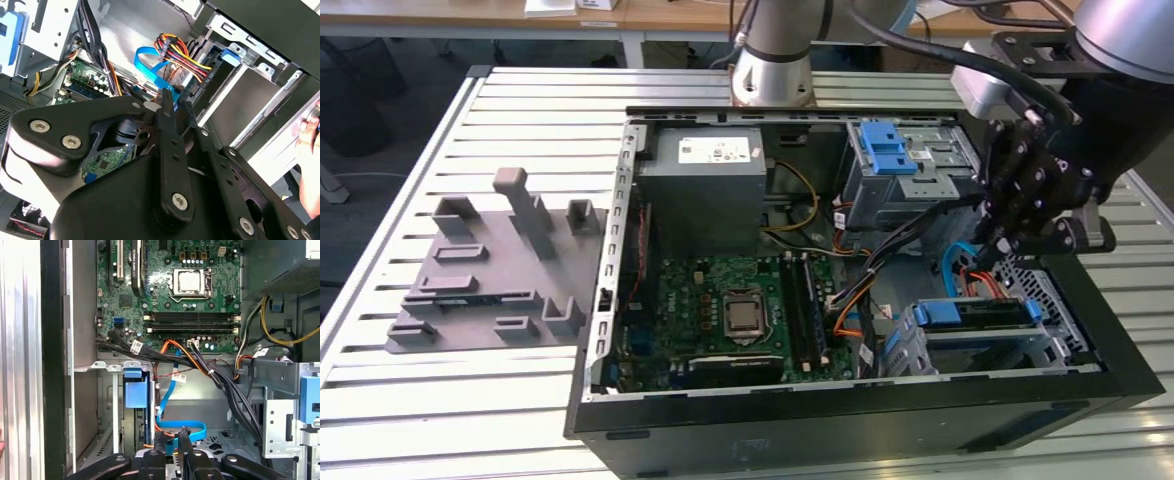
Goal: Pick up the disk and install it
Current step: 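Insert the second disk wire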
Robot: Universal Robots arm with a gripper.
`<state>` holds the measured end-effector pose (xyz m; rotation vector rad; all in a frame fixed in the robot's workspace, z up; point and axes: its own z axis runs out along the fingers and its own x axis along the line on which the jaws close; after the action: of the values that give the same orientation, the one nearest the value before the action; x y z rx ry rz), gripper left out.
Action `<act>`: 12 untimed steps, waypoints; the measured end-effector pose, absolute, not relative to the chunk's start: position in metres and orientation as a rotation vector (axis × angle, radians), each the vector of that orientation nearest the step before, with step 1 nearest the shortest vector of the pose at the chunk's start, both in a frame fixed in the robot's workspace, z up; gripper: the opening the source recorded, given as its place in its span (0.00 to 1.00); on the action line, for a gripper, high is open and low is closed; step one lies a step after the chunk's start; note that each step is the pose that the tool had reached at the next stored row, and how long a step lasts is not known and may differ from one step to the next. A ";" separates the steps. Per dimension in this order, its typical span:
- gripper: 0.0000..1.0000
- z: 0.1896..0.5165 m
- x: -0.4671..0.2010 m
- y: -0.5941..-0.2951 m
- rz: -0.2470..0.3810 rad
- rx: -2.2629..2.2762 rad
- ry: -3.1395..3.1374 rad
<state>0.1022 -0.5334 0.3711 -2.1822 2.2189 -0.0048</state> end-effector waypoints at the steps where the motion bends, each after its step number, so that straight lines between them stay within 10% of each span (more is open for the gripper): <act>1: 0.25 0.370 0.102 -0.533 -0.005 -2.182 2.219; 12: 0.25 0.360 0.101 -0.530 -0.043 -2.199 2.235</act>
<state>0.1010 -0.5303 0.3605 -2.1993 2.2353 -0.0430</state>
